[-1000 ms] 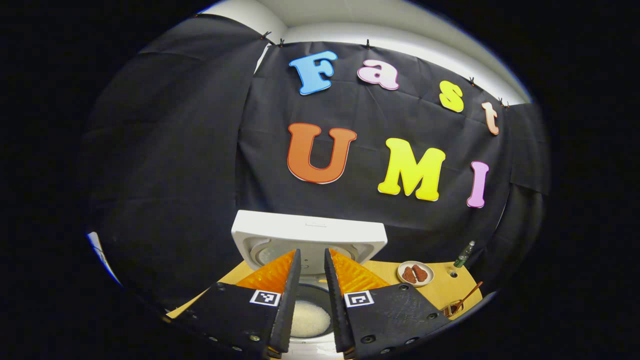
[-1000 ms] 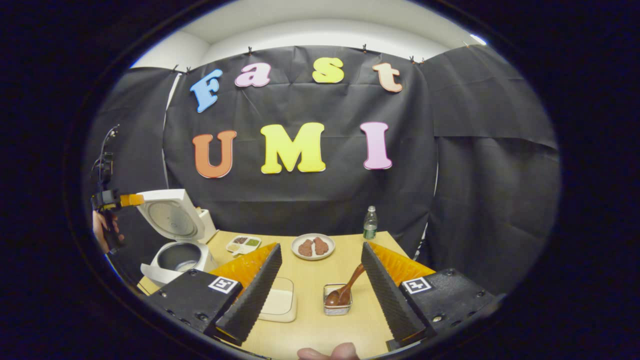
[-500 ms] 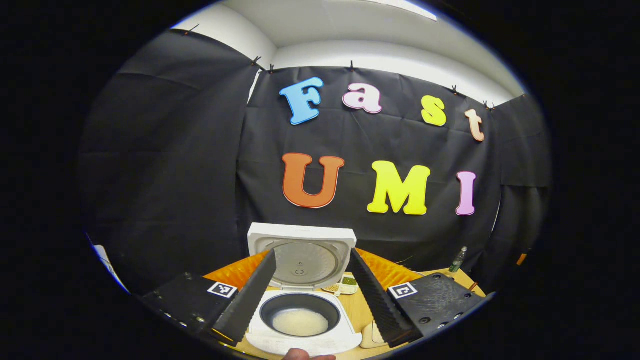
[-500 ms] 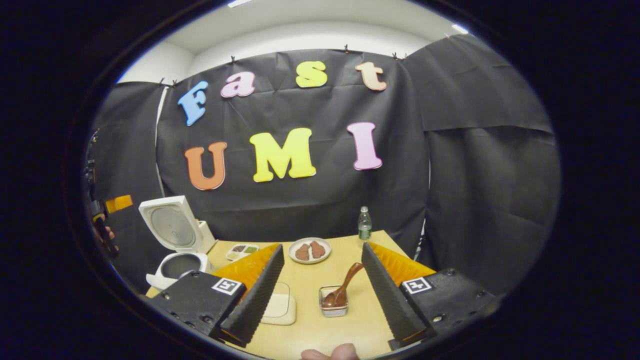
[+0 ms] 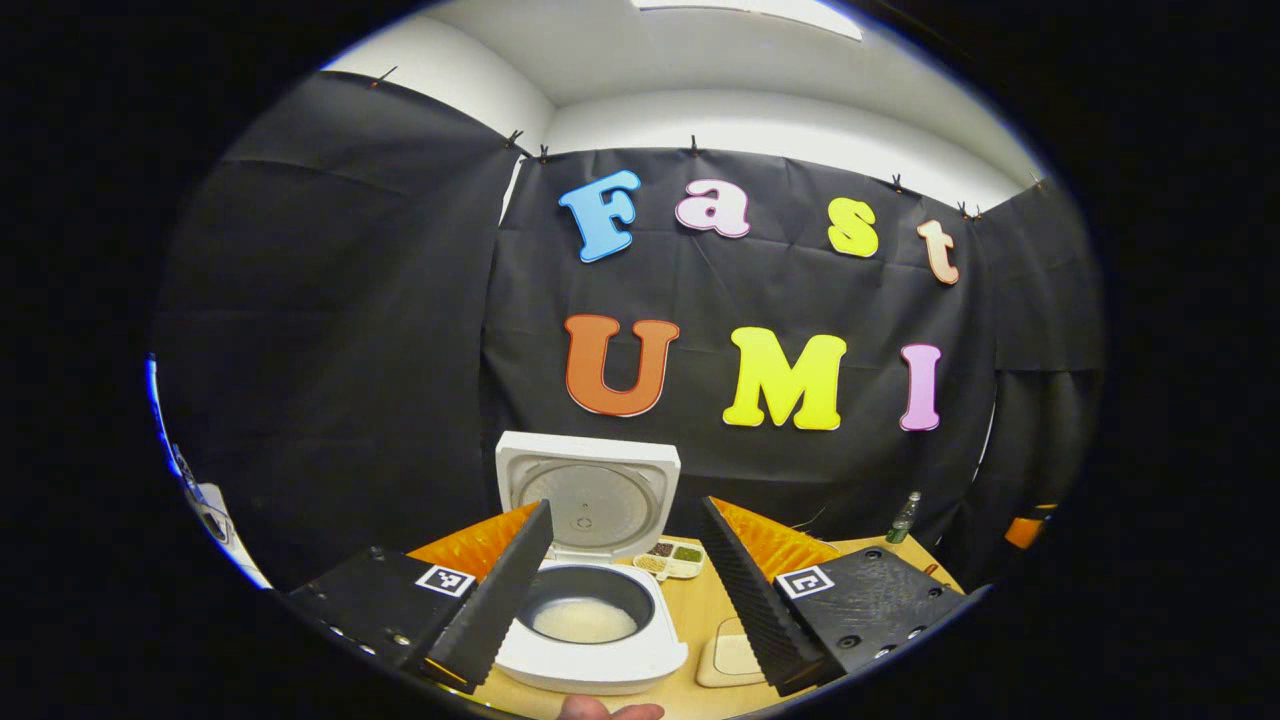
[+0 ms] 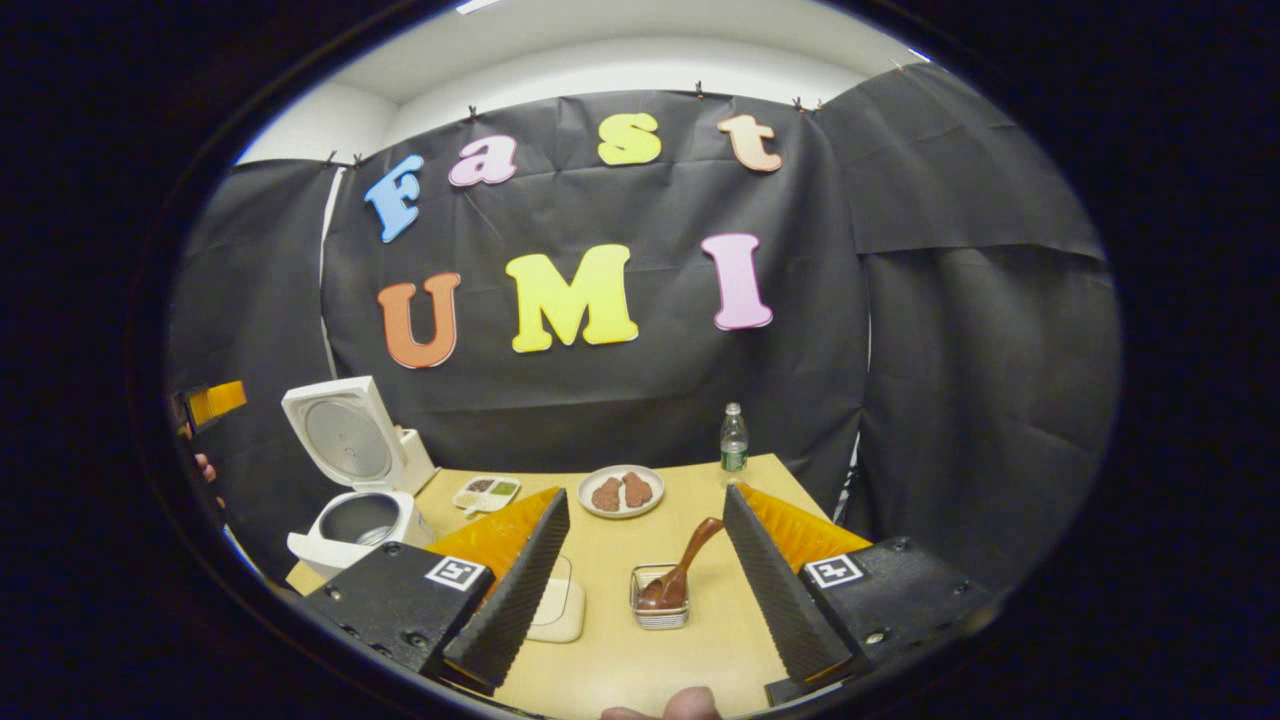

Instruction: Close the left gripper, press the button to open the rice cooker; take a wooden spoon from the chopstick holder with the right hand, scoop a spoonful of rice and pour it into the rice cooker, then put the wooden spoon back into the chopstick holder.

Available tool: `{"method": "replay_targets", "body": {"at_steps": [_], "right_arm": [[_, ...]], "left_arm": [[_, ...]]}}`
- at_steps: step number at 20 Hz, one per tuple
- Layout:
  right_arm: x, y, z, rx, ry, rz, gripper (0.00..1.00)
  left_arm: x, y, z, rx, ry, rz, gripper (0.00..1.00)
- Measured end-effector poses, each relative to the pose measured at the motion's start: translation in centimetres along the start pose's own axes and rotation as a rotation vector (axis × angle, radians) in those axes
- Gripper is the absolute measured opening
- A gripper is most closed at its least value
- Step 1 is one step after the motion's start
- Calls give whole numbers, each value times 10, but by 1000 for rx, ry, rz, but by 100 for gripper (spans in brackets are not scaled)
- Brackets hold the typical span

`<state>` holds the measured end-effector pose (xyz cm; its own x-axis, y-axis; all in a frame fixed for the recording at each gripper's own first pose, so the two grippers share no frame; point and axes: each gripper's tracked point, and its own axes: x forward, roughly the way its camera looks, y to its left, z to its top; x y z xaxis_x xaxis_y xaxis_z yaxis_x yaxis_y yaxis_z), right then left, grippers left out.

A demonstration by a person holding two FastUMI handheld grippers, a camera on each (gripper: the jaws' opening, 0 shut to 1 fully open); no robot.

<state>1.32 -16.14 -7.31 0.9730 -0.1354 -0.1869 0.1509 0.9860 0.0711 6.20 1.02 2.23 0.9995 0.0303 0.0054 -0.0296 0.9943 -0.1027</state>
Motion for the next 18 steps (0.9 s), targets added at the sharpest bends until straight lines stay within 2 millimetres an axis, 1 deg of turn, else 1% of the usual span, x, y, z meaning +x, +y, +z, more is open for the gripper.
{"method": "replay_targets", "body": {"at_steps": [1, 2, 3, 4, 5, 6, 9, 10, 11, 12, 14, 15, 16, 17, 18], "right_arm": [[3, -2, -3, -7, 7, 1, 98], [6, -4, -6, -13, 13, 4, 100], [10, -7, -8, -20, 21, 6, 100], [14, -10, -13, -25, 30, 10, 98], [18, -12, -14, -23, 35, 18, 100], [24, -16, -17, -18, 43, 22, 100], [50, -33, -33, -14, 79, 24, 100], [62, -37, -41, -15, 97, 30, 100], [73, -39, -51, -13, 119, 42, 98], [86, -39, -62, -8, 143, 59, 100], [110, -42, -86, 13, 210, 86, 100], [120, -45, -98, 36, 240, 91, 100], [129, -44, -109, 69, 270, 105, 96], [139, -44, -122, 95, 305, 114, 97], [147, -46, -133, 117, 334, 117, 95]], "left_arm": [[-6, -7, -8, 3, 12, 0, 94], [-11, -11, -13, 18, 19, 0, 94], [-15, -14, -16, 29, 26, 1, 94], [-19, -19, -20, 32, 33, -7, 94], [-23, -24, -21, 34, 40, -11, 94], [-26, -27, -21, 35, 41, -10, 94], [-25, -32, -22, 40, 56, 16, 94], [-25, -36, -20, 31, 58, 21, 94], [-25, -40, -16, 23, 57, 28, 94], [-24, -44, -13, 19, 55, 32, 94], [-21, -50, -10, 24, 55, 44, 94], [-18, -52, -11, 33, 57, 51, 94], [-16, -56, -12, 45, 60, 57, 94], [-14, -58, -14, 57, 69, 67, 94], [-12, -61, -16, 62, 79, 72, 94]]}}
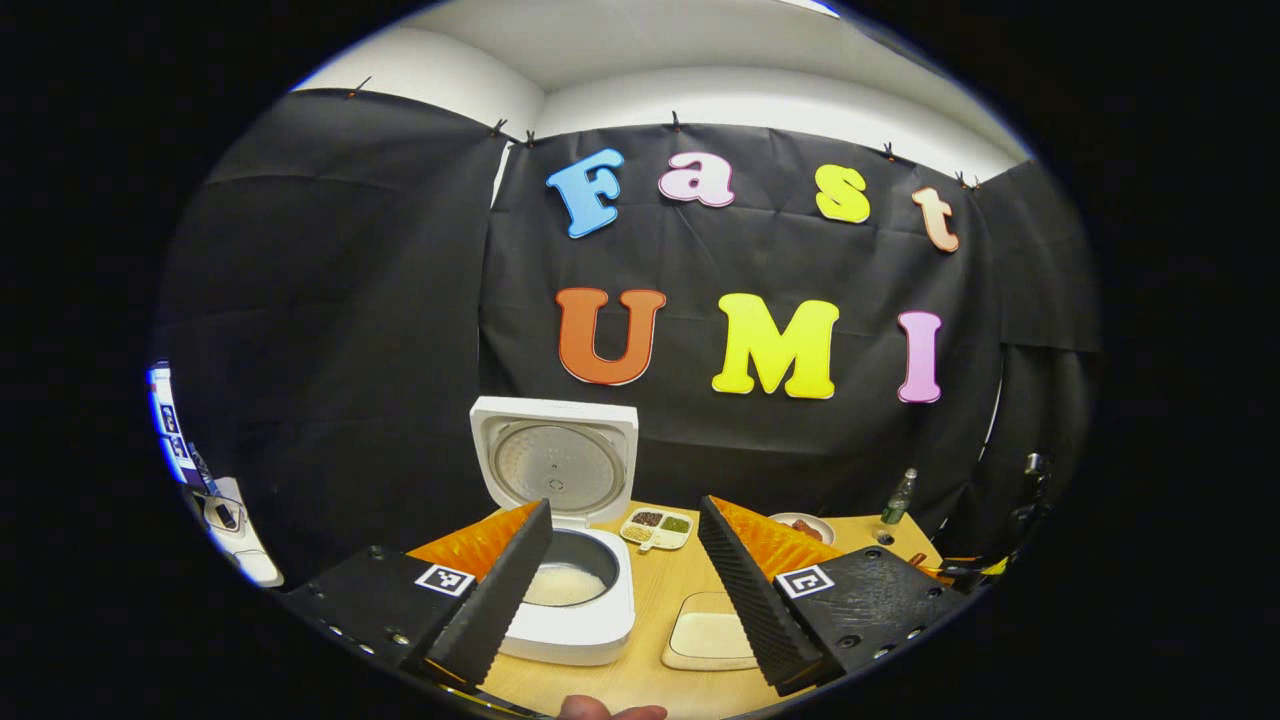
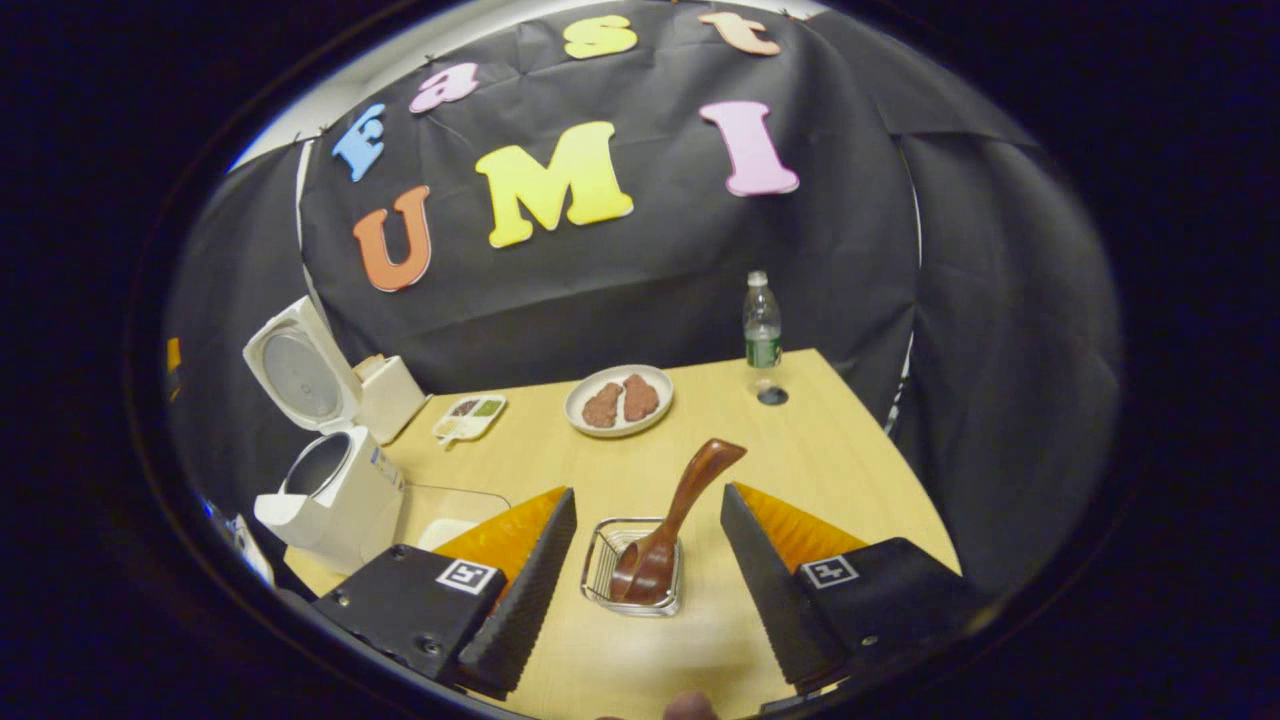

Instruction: Close the left gripper, press the button to open the rice cooker; take a wooden spoon from the chopstick holder with the right hand, scoop a spoonful of rice and pour it into the rice cooker, then put the wooden spoon back into the chopstick holder.

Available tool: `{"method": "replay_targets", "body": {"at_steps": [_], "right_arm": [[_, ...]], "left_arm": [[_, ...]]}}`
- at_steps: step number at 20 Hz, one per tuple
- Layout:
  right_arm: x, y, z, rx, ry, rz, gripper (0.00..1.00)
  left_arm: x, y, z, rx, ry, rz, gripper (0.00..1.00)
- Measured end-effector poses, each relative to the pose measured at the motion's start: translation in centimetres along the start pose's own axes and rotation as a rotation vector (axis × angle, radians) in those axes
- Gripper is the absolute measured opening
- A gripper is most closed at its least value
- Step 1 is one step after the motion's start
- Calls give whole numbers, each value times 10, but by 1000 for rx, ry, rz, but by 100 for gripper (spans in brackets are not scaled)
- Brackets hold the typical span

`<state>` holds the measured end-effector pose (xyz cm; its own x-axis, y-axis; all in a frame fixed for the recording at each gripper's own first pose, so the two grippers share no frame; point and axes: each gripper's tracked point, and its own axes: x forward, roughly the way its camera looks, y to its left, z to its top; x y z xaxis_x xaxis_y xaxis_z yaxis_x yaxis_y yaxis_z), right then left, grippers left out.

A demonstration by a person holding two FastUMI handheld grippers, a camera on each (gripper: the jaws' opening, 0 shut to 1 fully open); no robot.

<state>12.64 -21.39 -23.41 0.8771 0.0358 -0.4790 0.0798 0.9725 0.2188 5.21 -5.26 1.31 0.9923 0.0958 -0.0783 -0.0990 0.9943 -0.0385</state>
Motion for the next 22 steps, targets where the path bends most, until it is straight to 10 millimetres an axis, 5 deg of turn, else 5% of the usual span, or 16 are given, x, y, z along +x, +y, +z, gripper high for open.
{"method": "replay_targets", "body": {"at_steps": [10, 12, 15, 22], "right_arm": [[75, -23, -28, 64, 125, 62, 60], [82, -23, -26, 72, 127, 77, 61], [90, -22, -26, 96, 138, 99, 34], [74, -10, -27, 102, 156, 108, 23]], "left_arm": [[16, -23, -13, 39, 67, 67, 94], [15, -23, -17, 41, 82, 84, 94], [17, -29, -22, 37, 104, 88, 94], [20, -30, -17, 34, 82, 66, 94]]}}
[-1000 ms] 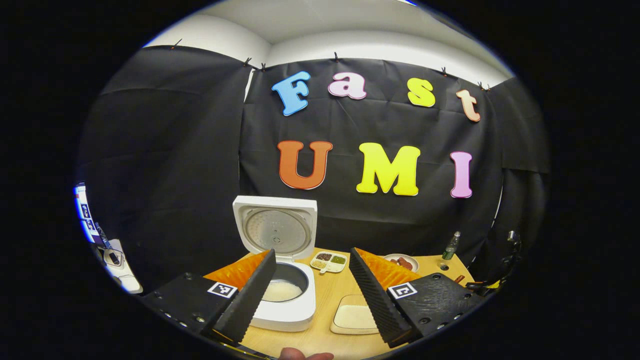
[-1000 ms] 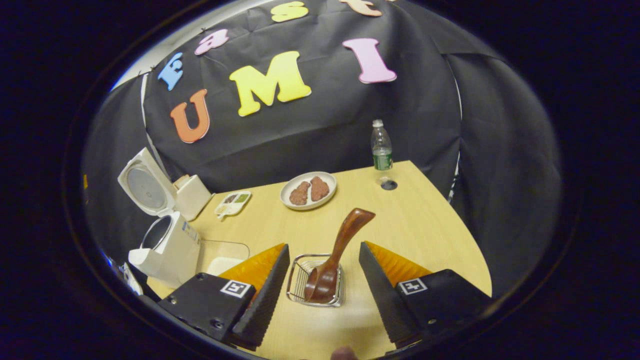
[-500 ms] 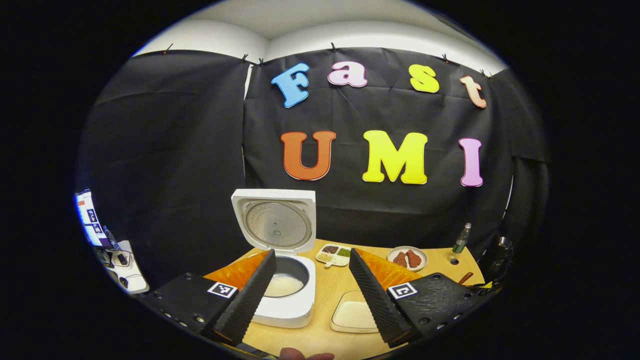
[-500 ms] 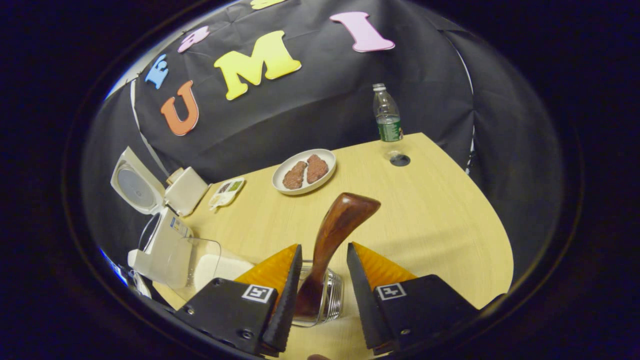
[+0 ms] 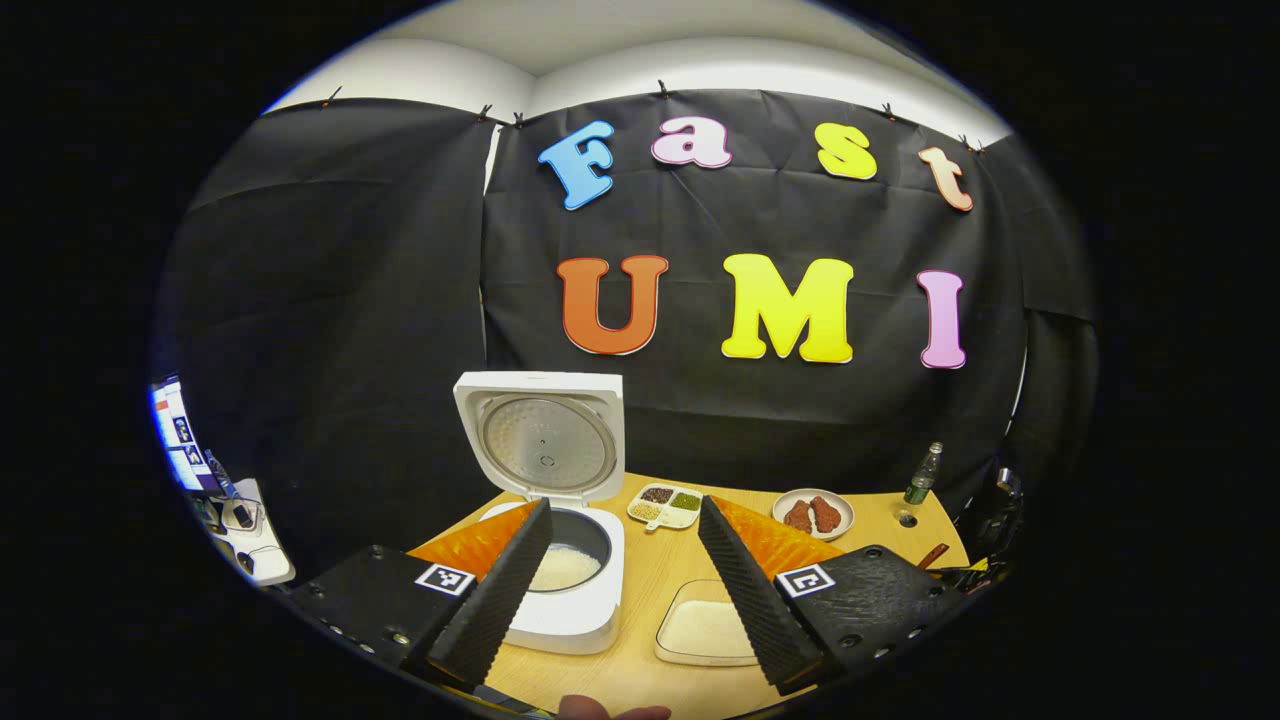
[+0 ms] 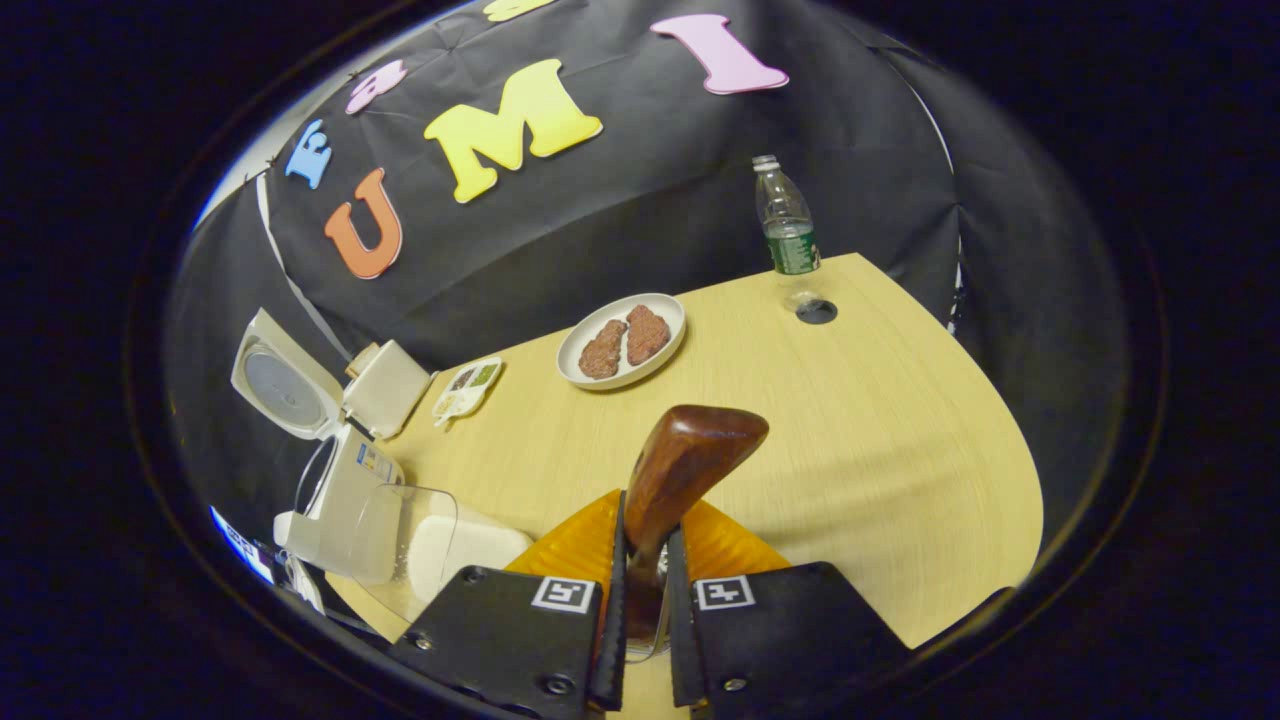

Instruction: Close the left gripper, press the button to open the rice cooker; take a wooden spoon from the chopstick holder with the right hand, scoop a spoonful of rice and pour it into the rice cooker, then put the wooden spoon back into the chopstick holder.

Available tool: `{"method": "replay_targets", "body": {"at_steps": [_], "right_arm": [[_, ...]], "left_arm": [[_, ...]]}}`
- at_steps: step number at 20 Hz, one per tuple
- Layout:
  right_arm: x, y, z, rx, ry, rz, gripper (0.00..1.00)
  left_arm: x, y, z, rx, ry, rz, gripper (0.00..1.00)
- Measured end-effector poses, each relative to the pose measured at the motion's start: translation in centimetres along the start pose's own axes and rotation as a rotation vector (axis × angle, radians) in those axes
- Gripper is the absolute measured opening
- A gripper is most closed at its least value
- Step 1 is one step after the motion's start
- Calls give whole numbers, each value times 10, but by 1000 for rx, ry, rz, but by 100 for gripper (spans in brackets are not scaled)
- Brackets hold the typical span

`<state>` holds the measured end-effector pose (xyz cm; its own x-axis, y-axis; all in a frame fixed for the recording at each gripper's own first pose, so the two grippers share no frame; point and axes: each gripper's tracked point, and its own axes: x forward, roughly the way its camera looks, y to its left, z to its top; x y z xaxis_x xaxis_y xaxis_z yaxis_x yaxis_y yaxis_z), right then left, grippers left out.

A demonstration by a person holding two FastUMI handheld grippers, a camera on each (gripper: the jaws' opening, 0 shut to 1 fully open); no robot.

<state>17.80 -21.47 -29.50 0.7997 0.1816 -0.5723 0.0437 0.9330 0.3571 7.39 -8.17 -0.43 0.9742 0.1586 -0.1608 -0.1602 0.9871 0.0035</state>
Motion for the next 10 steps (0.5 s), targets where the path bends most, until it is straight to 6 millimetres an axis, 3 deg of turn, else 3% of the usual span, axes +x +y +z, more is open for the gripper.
{"method": "replay_targets", "body": {"at_steps": [4, 10], "right_arm": [[-15, 4, -2, -4, -5, -38, 21], [-52, 26, 21, -57, -102, -126, 15]], "left_arm": [[1, 11, 0, -19, -9, -19, 94], [0, 41, 7, -14, -53, -74, 94]]}}
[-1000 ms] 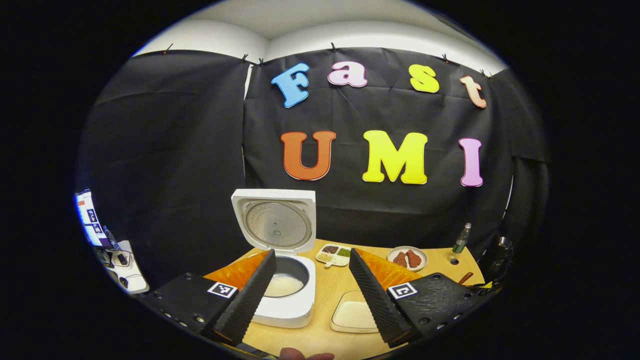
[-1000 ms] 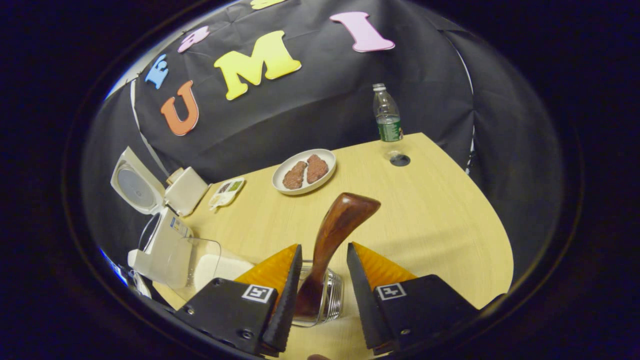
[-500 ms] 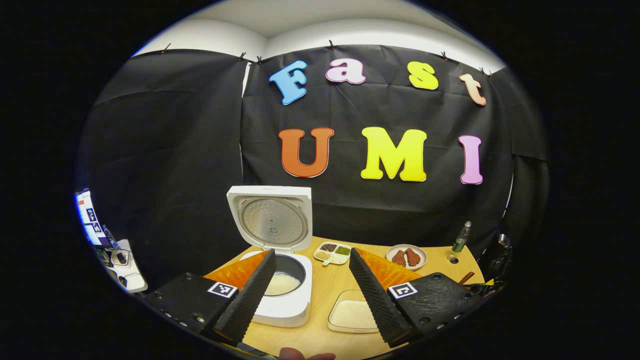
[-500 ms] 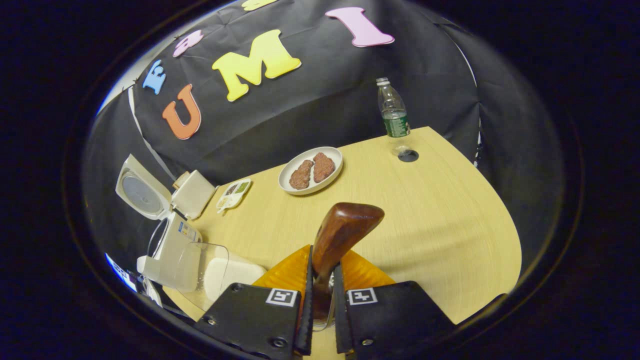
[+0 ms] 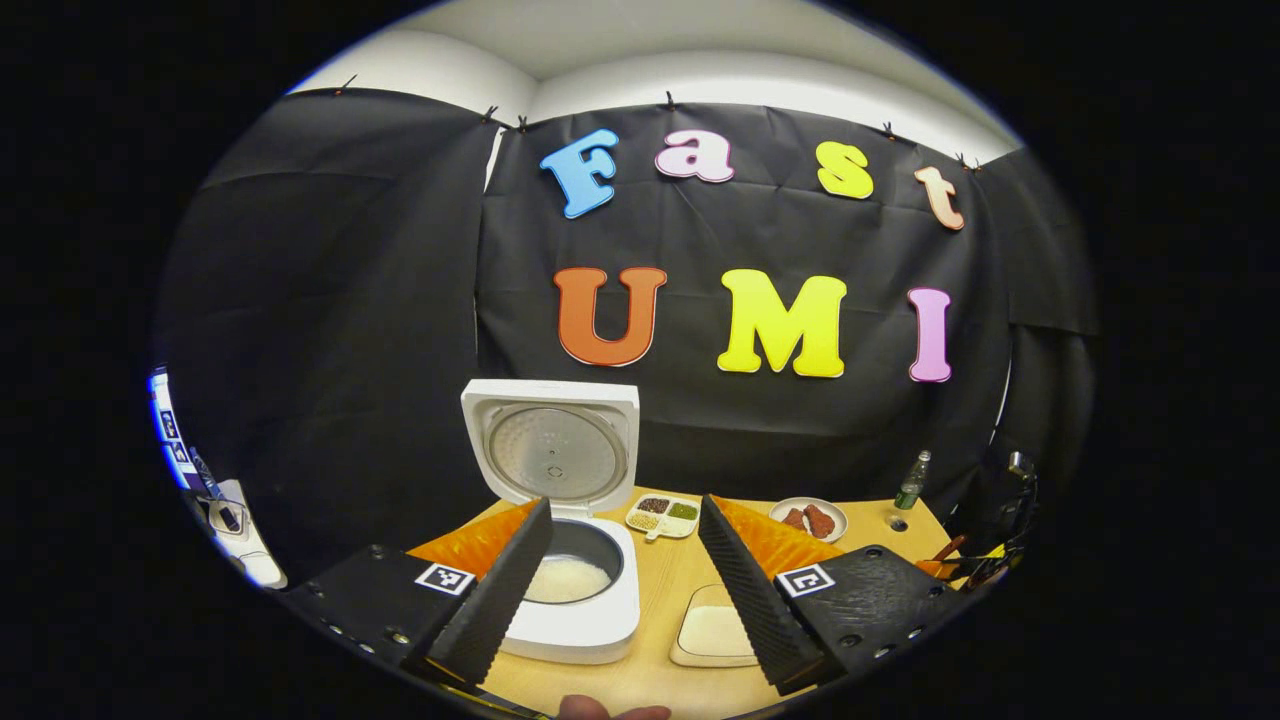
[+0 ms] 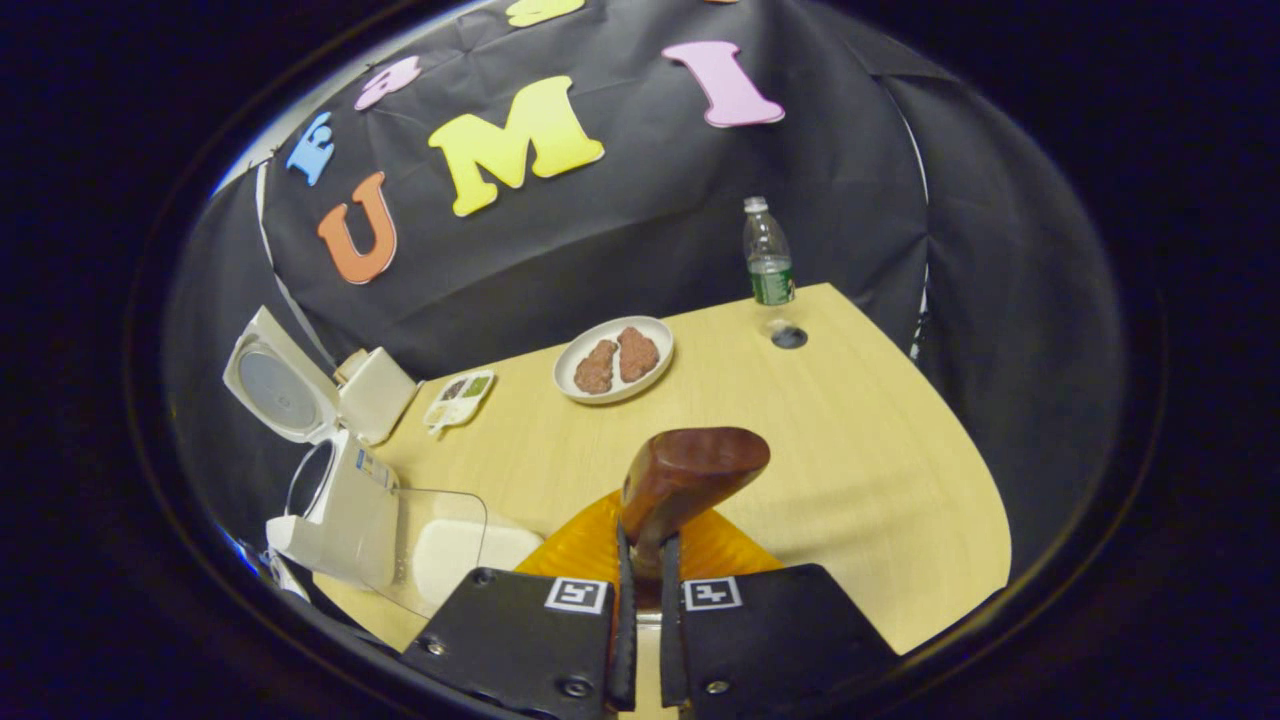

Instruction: Close the left gripper, press the button to open the rice cooker; take a wooden spoon from the chopstick holder with the right hand, scoop a spoonful of rice and pour it into the rice cooker, then put the wooden spoon back into the chopstick holder.

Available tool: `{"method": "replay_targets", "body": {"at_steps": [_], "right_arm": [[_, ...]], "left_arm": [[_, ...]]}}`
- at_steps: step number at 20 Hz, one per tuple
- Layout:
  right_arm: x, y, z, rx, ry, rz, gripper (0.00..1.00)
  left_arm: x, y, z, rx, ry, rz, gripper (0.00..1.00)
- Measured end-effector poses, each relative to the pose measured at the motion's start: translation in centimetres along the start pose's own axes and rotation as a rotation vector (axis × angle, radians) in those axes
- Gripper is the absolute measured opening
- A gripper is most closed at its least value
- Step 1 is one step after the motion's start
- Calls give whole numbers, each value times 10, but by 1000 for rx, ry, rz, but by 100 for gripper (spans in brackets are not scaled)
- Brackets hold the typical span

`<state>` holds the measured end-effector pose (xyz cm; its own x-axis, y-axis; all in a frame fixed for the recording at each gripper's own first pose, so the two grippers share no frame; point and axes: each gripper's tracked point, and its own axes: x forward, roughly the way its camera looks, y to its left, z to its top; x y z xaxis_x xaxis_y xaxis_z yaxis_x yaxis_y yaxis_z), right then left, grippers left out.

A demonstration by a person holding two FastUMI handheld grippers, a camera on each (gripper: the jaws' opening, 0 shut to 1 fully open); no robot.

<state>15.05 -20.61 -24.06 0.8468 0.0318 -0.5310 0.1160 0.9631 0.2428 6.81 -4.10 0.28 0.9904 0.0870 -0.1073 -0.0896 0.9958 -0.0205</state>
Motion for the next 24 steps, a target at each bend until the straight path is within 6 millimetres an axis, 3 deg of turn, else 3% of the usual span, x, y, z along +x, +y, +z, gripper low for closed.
{"method": "replay_targets", "body": {"at_steps": [5, 10, 13, 16, 21, 24], "right_arm": [[-40, 31, 38, -122, -100, -68, 13], [-57, 102, 55, -175, -149, -34, 12], [-49, 146, 43, -187, -141, 6, 13], [-31, 176, 14, -215, -106, 27, 12], [10, 183, -31, -296, -57, -35, 13], [30, 185, -43, -375, -73, -93, 13]], "left_arm": [[-3, 30, -9, 2, -30, -30, 94], [-9, 54, -8, -13, -43, -75, 94], [-13, 75, -7, 3, -51, -77, 94], [-17, 98, -11, 9, -44, -64, 94], [-22, 126, -17, 20, -19, -44, 94], [-25, 136, -22, 27, -7, -30, 94]]}}
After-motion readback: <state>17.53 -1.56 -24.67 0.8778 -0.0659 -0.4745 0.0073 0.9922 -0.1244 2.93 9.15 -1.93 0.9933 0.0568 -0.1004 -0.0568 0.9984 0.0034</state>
